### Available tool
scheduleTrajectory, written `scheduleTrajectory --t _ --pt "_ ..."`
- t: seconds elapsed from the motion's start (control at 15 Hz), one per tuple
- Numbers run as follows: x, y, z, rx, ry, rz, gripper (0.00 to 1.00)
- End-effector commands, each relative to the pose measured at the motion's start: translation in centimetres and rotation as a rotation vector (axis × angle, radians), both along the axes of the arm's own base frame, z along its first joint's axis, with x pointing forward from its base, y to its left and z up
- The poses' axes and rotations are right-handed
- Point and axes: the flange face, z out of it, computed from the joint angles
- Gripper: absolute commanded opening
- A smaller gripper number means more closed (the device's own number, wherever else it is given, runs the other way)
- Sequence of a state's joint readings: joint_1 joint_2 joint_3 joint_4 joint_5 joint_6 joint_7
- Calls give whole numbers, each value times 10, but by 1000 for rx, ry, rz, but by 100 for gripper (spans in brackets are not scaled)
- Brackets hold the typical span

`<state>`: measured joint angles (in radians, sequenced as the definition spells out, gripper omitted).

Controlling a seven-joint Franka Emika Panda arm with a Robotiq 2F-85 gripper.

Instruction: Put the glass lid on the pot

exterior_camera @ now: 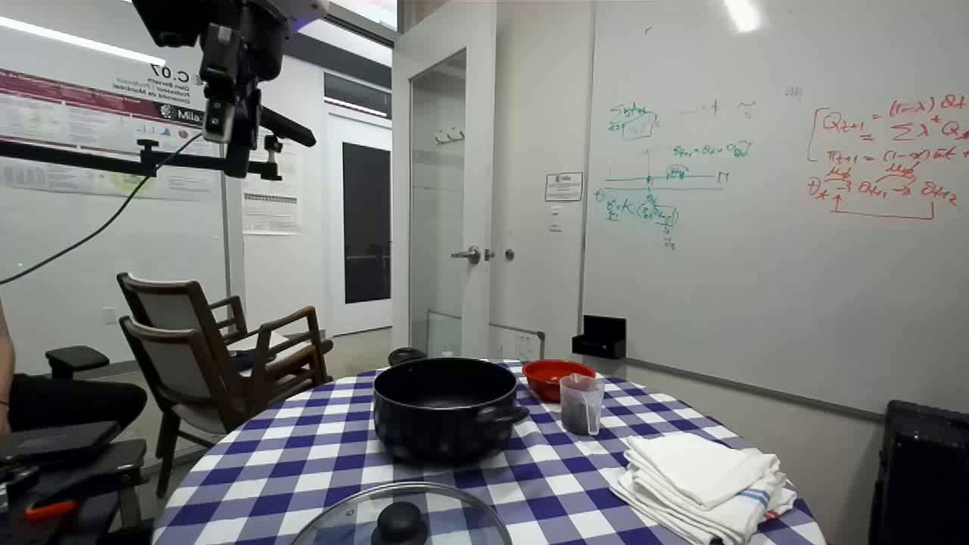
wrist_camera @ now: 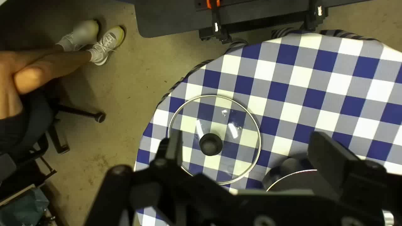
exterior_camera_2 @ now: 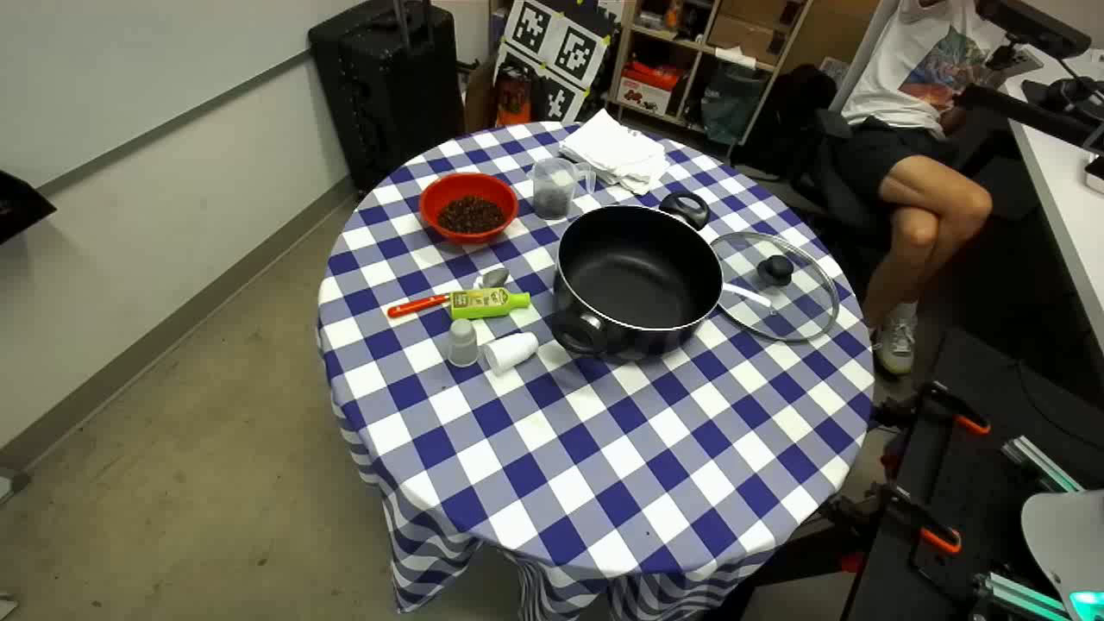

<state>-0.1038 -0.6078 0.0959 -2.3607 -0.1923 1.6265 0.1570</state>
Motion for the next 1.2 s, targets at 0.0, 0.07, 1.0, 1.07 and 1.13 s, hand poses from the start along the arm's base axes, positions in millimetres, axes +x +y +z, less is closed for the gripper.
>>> scheduleTrajectory --t 0.0,0.07,1.0,1.07,1.13 --pt "0 0 1 0 0 0 100" --pt "0 0 1 0 0 0 100" --pt "0 0 1 0 0 0 100" --pt "4 -3 -5 8 2 -12 100" --pt "11 -9 -16 25 16 -27 100"
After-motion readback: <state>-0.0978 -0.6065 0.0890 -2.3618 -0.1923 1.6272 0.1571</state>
